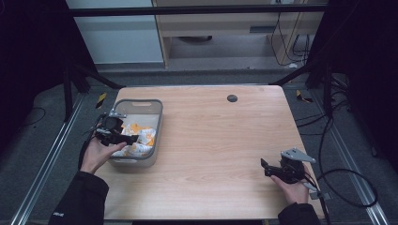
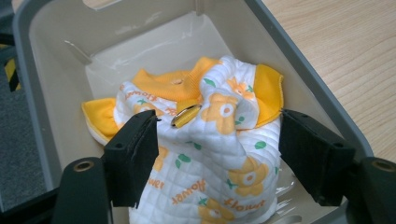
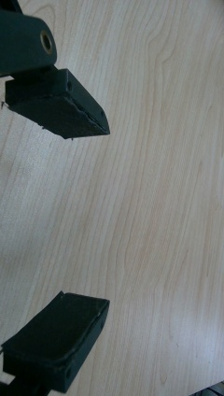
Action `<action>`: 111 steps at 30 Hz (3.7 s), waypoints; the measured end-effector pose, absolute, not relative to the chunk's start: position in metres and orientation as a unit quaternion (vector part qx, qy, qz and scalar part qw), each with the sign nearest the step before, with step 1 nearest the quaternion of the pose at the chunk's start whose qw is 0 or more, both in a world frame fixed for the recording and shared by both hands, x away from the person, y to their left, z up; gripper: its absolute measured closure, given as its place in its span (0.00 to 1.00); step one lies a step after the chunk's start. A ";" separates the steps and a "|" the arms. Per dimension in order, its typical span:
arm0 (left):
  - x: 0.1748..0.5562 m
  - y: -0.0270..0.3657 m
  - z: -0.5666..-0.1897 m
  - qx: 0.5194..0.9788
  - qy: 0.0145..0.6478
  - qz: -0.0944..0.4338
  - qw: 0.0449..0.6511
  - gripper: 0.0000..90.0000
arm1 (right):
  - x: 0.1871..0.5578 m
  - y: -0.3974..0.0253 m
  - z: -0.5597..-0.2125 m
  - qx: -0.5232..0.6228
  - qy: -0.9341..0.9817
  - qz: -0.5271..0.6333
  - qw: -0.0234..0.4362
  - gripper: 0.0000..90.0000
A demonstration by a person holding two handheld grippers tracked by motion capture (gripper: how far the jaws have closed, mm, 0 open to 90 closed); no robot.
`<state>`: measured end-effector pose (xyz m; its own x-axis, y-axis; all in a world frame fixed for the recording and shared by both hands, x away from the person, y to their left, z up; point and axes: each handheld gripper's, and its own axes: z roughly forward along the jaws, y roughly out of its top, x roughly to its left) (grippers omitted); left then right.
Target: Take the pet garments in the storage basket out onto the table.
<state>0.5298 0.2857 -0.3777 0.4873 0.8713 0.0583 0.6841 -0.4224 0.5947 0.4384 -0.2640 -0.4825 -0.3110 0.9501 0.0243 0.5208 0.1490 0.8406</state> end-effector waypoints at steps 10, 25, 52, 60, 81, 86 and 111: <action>0.537 0.286 -0.388 0.831 0.476 0.156 0.240 0.41 | 0.438 -0.264 -0.483 0.517 0.710 0.394 0.272 0.16; 0.545 0.286 -0.405 0.831 0.494 0.126 0.222 0.53 | 0.439 -0.263 -0.484 0.516 0.716 0.389 0.265 0.16; 0.552 0.289 -0.409 0.830 0.506 0.116 0.207 0.88 | 0.441 -0.263 -0.486 0.514 0.723 0.381 0.259 0.15; 0.547 0.294 -0.396 0.827 0.501 0.129 0.219 0.89 | 0.440 -0.262 -0.486 0.513 0.725 0.379 0.261 0.15; 0.530 0.300 -0.349 0.819 0.484 0.174 0.254 0.90 | 0.440 -0.262 -0.486 0.515 0.725 0.378 0.259 0.14; 0.525 0.300 -0.333 0.816 0.478 0.187 0.265 0.90 | 0.440 -0.263 -0.486 0.514 0.724 0.378 0.261 0.14; 0.497 0.274 -0.289 0.845 0.405 0.197 0.289 0.90 | 0.440 -0.262 -0.486 0.511 0.726 0.376 0.264 0.13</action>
<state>0.4974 0.2741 -0.2886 0.5940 0.7985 0.0984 0.5714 -0.5048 0.6471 0.4396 -0.2622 -0.4863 -0.3374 0.9414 0.0011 0.5432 0.1937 0.8169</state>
